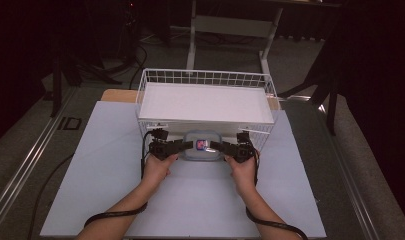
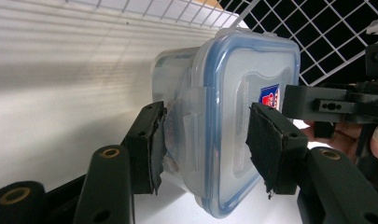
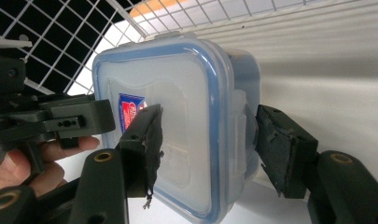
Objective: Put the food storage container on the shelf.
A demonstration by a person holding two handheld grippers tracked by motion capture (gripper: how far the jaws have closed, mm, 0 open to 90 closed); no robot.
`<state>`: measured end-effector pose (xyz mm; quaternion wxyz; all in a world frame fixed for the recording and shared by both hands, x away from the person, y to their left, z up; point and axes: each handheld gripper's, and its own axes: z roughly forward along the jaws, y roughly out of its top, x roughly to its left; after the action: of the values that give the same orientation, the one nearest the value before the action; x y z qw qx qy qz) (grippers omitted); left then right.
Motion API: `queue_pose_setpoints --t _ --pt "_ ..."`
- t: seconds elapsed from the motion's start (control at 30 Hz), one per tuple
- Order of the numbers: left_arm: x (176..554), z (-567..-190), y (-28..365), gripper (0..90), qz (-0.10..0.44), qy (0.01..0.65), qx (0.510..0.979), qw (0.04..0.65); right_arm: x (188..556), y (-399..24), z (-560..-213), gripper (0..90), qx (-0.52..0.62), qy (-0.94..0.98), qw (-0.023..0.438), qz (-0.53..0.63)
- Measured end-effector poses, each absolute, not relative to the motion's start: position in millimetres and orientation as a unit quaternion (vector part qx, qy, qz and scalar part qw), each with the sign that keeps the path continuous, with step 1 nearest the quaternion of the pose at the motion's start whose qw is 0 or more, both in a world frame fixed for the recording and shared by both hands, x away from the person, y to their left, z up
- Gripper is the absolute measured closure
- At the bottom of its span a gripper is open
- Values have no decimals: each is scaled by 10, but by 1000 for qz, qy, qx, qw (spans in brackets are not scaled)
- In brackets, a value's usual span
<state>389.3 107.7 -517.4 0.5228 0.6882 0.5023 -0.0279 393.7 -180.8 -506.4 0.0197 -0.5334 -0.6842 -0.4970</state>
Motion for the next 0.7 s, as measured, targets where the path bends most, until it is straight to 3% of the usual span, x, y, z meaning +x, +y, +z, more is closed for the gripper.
queue_pose_setpoints --t 0.23,0.7 --pt "3950 -5203 1019 487 -3 483 697 530 3970 -1788 -5067 379 -538 -687 7 -488" --pt "3985 -5262 954 378 7 496 690 526 4021 -1716 -5126 312 -545 -680 -15 -490"
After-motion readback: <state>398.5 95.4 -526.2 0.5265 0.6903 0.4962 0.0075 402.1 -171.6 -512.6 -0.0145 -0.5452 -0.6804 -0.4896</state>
